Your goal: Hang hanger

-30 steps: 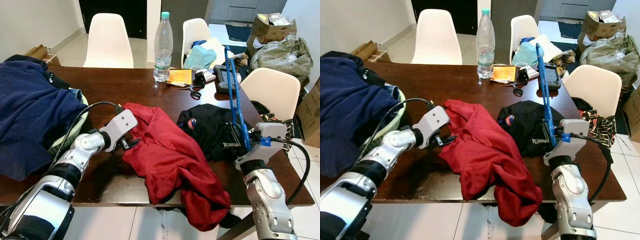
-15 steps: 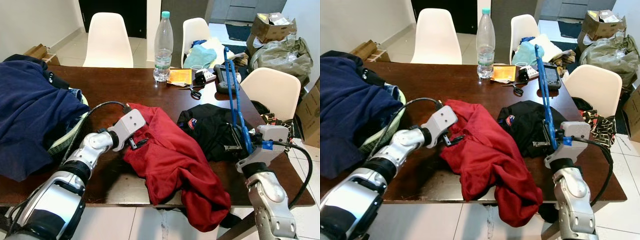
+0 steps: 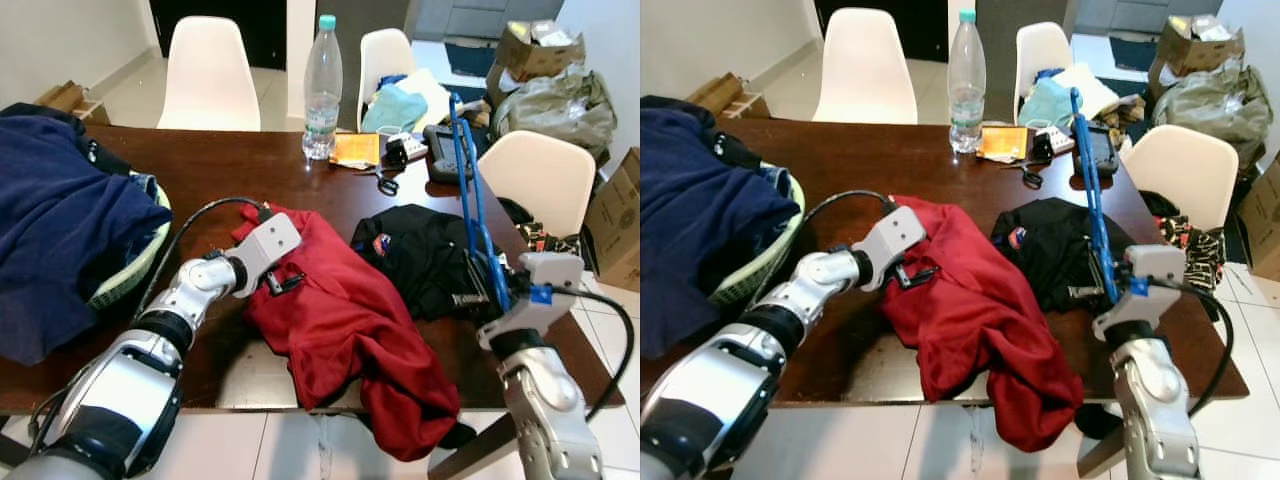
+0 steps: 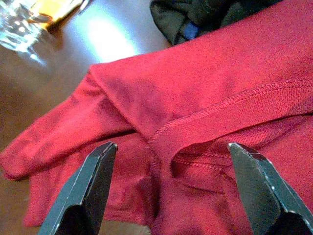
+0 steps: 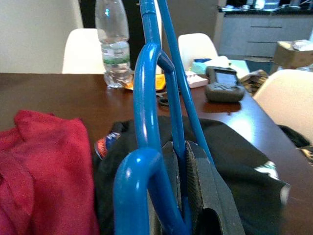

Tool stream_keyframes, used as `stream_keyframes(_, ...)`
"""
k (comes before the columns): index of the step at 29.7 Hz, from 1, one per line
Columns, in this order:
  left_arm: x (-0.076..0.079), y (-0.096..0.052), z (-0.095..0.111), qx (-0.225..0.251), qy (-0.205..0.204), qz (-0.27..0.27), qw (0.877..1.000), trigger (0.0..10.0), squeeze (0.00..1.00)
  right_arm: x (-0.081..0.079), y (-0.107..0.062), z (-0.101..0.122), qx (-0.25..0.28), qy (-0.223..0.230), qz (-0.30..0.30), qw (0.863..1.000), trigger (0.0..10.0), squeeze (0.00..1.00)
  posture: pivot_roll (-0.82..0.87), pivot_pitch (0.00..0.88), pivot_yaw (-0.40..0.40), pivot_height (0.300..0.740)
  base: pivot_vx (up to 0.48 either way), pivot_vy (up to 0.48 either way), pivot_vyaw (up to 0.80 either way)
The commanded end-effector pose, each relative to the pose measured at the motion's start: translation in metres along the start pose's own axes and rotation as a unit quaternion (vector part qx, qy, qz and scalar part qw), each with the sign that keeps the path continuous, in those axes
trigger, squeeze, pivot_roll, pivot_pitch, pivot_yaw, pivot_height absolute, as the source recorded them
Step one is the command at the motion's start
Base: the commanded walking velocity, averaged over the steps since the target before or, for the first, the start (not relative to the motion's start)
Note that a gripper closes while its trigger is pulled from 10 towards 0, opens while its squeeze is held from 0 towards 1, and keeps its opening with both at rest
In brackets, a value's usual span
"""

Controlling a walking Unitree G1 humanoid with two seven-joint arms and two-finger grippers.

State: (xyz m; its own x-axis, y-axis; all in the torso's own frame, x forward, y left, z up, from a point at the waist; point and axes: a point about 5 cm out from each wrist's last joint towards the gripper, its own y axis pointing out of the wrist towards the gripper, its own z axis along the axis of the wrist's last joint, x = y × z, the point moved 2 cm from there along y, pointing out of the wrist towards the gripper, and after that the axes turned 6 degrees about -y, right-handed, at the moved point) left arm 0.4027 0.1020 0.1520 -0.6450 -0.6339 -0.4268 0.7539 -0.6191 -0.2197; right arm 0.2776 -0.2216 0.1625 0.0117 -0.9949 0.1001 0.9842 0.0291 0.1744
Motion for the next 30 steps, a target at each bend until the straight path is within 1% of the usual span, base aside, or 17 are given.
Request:
stream_keyframes(1, 0.003, 0.002, -0.003, -0.014, -0.002, -0.004, 1.000, 10.0, 0.00, 0.001, -0.013, -0.038, -0.096, 0.033, -0.011, 0.995, 10.0, 0.00, -0.15, 0.225, 0.014, 0.740, 0.000, 0.000, 0.00)
stream_keyframes(4, 0.003, 0.002, -0.003, -0.015, -0.003, -0.004, 1.000, 10.0, 0.00, 0.001, -0.015, -0.037, -0.096, 0.033, -0.012, 0.995, 10.0, 0.00, -0.15, 0.225, 0.014, 0.740, 0.000, 0.000, 0.00)
stream_keyframes(8, 0.004, 0.002, -0.005, -0.024, 0.004, -0.008, 1.000, 10.0, 0.00, 0.000, -0.024, -0.032, -0.097, 0.033, -0.009, 0.995, 10.0, 0.00, -0.17, 0.282, 0.005, 0.740, 0.000, 0.000, 0.00)
stream_keyframes(10, 0.004, 0.002, -0.005, -0.024, 0.004, -0.008, 1.000, 10.0, 0.00, 0.000, -0.024, -0.032, -0.097, 0.033, -0.009, 0.995, 10.0, 0.00, -0.17, 0.282, 0.005, 0.740, 0.000, 0.000, 0.00)
stream_keyframes(11, 0.003, 0.001, -0.007, -0.028, 0.008, -0.008, 1.000, 10.0, 0.00, -0.001, -0.028, -0.030, -0.099, 0.034, -0.007, 0.995, 10.0, 0.00, -0.18, 0.295, 0.002, 0.740, 0.000, 0.000, 0.00)
stream_keyframes(14, 0.002, 0.000, -0.007, -0.029, 0.011, -0.006, 1.000, 10.0, 0.00, -0.003, -0.031, -0.029, -0.101, 0.035, -0.005, 0.994, 10.0, 0.00, -0.18, 0.308, -0.002, 0.740, 0.000, 0.000, 0.00)
stream_keyframes(15, -0.001, 0.000, -0.006, -0.026, 0.017, 0.002, 1.000, 0.0, 0.00, -0.004, -0.033, -0.027, -0.102, 0.038, -0.002, 0.994, 10.0, 0.00, -0.18, 0.320, -0.004, 0.740, 0.000, 0.000, 0.00)
stream_keyframes(16, -0.001, 0.000, -0.006, -0.026, 0.017, 0.002, 1.000, 0.0, 0.00, -0.004, -0.033, -0.027, -0.102, 0.038, -0.002, 0.994, 10.0, 0.00, -0.18, 0.320, -0.004, 0.740, 0.000, 0.000, 0.00)
stream_keyframes(18, -0.012, -0.002, 0.004, -0.008, 0.030, 0.026, 0.999, 0.0, 0.00, -0.009, -0.036, -0.025, -0.105, 0.042, 0.003, 0.994, 10.0, 0.00, -0.17, 0.330, -0.003, 0.740, 0.000, 0.000, 0.00)
stream_keyframes(19, -0.012, -0.002, 0.004, -0.008, 0.030, 0.026, 0.999, 0.0, 0.00, -0.009, -0.036, -0.025, -0.105, 0.042, 0.003, 0.994, 10.0, 0.00, -0.17, 0.330, -0.003, 0.740, 0.000, 0.000, 0.00)
stream_keyframes(23, -0.025, -0.005, 0.013, 0.004, 0.045, 0.048, 0.998, 0.0, 0.00, -0.013, -0.036, -0.024, -0.109, 0.046, 0.007, 0.993, 10.0, 0.00, -0.16, 0.328, 0.002, 0.740, 0.000, 0.000, 0.00)
stream_keyframes(30, -0.028, -0.006, 0.016, 0.007, 0.054, 0.054, 0.997, 0.0, 0.00, -0.013, -0.036, -0.024, -0.111, 0.048, 0.005, 0.993, 10.0, 0.00, -0.16, 0.319, 0.009, 0.740, 0.000, 0.000, 0.00)
